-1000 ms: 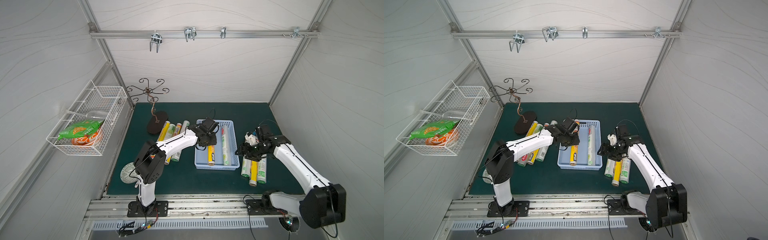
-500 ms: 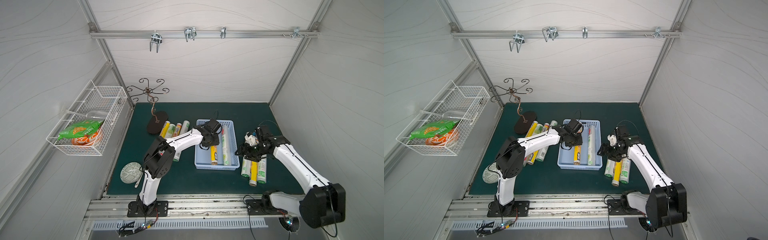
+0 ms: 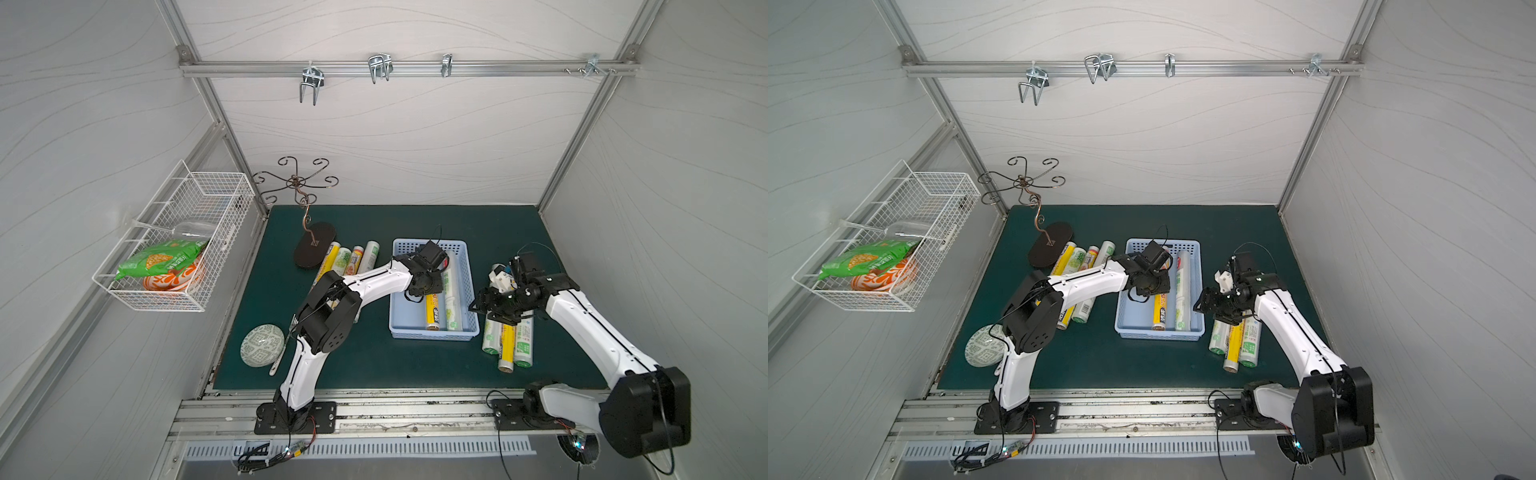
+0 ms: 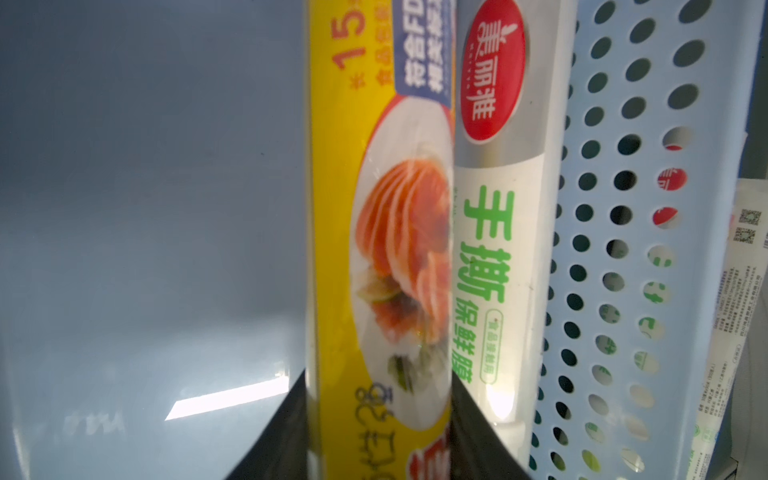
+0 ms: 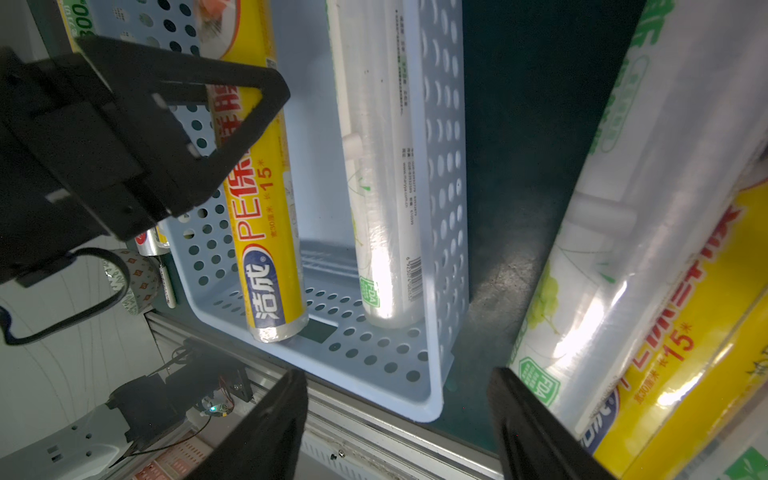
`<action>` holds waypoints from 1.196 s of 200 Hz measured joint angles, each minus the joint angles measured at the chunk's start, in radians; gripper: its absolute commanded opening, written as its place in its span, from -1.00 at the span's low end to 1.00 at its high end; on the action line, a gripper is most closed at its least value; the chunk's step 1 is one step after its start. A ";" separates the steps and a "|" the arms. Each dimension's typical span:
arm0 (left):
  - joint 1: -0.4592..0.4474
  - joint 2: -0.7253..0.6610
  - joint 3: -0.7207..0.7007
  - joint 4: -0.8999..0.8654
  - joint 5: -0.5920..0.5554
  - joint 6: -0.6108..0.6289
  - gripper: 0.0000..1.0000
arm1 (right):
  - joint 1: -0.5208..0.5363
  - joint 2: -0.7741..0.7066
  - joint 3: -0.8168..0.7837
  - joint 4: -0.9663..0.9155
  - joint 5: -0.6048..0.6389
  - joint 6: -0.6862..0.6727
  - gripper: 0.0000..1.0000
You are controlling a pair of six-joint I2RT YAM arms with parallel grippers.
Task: Put the plastic wrap into the basket
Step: Place the plastic wrap in the basket.
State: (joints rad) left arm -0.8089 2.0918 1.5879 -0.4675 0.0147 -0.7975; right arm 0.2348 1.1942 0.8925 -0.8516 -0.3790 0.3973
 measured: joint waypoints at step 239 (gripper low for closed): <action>-0.021 -0.050 -0.092 0.126 -0.031 0.035 0.35 | -0.022 -0.041 0.061 -0.049 0.067 0.002 0.52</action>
State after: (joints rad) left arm -0.8303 2.0422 1.4963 -0.3412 -0.0166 -0.7628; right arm 0.2131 1.1530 0.9531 -0.9009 -0.3119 0.3996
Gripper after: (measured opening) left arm 0.656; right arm 0.754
